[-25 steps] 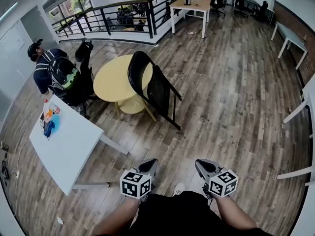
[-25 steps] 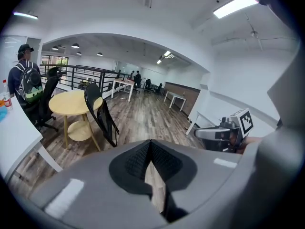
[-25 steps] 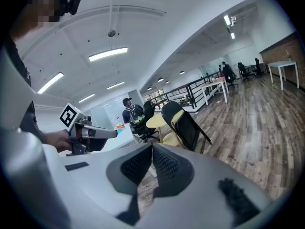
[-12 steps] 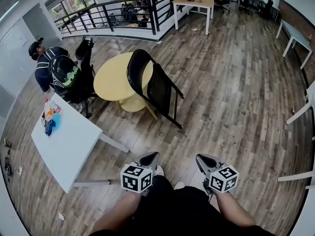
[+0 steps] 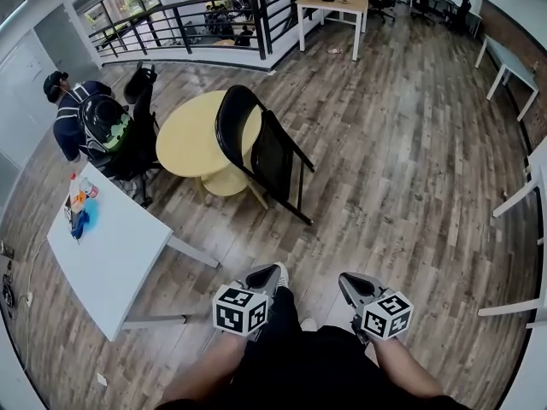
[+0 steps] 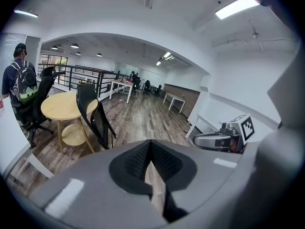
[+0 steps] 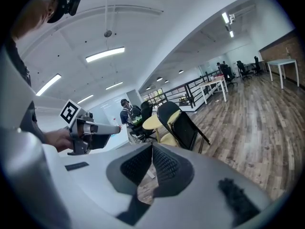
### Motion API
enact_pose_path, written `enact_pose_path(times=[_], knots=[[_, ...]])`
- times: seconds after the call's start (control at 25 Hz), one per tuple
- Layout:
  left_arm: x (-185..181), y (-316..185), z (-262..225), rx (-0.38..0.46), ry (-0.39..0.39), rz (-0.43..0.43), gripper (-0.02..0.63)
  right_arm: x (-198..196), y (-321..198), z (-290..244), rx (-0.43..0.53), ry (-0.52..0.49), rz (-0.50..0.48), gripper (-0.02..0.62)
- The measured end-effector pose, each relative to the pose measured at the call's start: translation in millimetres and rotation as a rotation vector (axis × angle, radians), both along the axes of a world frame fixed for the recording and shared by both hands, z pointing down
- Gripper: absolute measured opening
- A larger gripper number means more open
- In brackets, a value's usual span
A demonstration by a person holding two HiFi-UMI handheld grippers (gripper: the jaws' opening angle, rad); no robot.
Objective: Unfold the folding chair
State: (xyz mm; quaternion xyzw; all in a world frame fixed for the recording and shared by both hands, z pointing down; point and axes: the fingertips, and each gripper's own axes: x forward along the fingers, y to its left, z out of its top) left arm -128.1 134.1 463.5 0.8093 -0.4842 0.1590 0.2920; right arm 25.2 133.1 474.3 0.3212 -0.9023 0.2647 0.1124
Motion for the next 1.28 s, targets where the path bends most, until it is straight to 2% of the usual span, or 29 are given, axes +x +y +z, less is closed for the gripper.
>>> enact_pose_path(times=[0.52,0.84,1.28], knots=[[-15.3,-8.8,11.3,0.023,0.008,-0.006,0.008,-6.9,-6.1,9.9,0.013,0.034,-0.005,0.006],[-22.5,-4.8,26.6,-0.010,0.032,-0.013,0.008,-24.5,-10.7,14.5,-0.010,0.048,-0.025,0.006],[-59.3,-39.3,50.6,-0.069,0.050,-0.074,0.008,-54.7,-50.7,41.0,-0.080,0.081,-0.065,0.006]])
